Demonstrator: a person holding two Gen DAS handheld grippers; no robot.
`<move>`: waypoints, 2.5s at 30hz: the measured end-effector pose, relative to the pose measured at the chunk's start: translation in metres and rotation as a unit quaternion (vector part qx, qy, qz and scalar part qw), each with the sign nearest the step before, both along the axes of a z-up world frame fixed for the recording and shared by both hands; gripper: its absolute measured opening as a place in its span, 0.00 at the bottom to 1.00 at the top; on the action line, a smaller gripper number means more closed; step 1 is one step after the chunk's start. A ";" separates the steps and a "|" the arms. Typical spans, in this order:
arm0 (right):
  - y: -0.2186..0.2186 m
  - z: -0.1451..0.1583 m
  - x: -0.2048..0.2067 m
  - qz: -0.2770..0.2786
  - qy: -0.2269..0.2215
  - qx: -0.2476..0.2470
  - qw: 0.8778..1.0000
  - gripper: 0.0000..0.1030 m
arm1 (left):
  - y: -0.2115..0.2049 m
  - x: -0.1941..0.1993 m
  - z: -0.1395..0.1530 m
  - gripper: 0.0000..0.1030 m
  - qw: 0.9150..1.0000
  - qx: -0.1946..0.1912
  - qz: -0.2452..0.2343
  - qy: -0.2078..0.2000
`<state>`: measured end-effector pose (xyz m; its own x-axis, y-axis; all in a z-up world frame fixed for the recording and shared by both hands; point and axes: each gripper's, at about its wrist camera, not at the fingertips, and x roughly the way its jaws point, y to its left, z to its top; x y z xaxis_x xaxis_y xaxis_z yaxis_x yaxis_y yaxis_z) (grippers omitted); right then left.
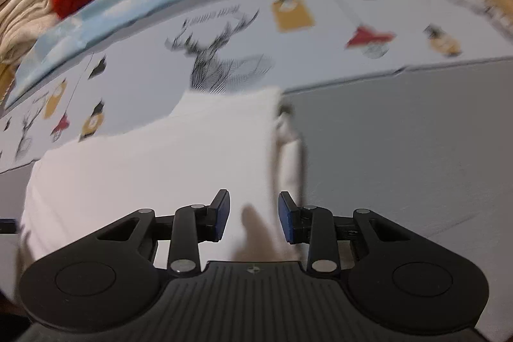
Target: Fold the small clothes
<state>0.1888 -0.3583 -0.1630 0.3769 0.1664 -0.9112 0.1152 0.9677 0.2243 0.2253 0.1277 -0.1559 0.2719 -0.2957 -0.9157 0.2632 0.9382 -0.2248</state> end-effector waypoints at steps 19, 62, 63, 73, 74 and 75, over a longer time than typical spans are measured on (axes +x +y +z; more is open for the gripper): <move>-0.020 0.013 -0.002 -0.074 -0.015 -0.061 0.995 0.58 | 0.044 0.043 -0.037 0.43 0.990 -0.045 0.113 0.073; -0.039 0.047 -0.019 -0.101 -0.038 -0.077 0.991 0.58 | 0.139 -0.015 -0.005 0.12 0.987 0.066 0.141 -0.033; -0.039 0.049 -0.019 -0.100 -0.041 -0.077 0.991 0.58 | 0.143 -0.018 -0.001 0.12 0.986 0.079 0.145 -0.033; -0.053 0.062 -0.032 -0.109 -0.066 -0.047 0.991 0.58 | 0.062 -0.032 0.085 0.11 0.995 0.022 0.038 -0.086; -0.055 0.063 -0.033 -0.109 -0.067 -0.044 0.991 0.58 | 0.045 -0.032 0.090 0.11 0.996 0.017 0.022 -0.090; -0.056 0.063 -0.035 -0.109 -0.067 -0.043 0.991 0.58 | 0.028 -0.031 0.096 0.11 0.996 0.003 0.012 -0.090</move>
<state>0.1542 -0.4146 -0.1003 0.5141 -0.0073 -0.8577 0.2977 0.9393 0.1704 0.1939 0.1562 -0.0601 0.4395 -0.2807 -0.8532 0.2754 0.9463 -0.1694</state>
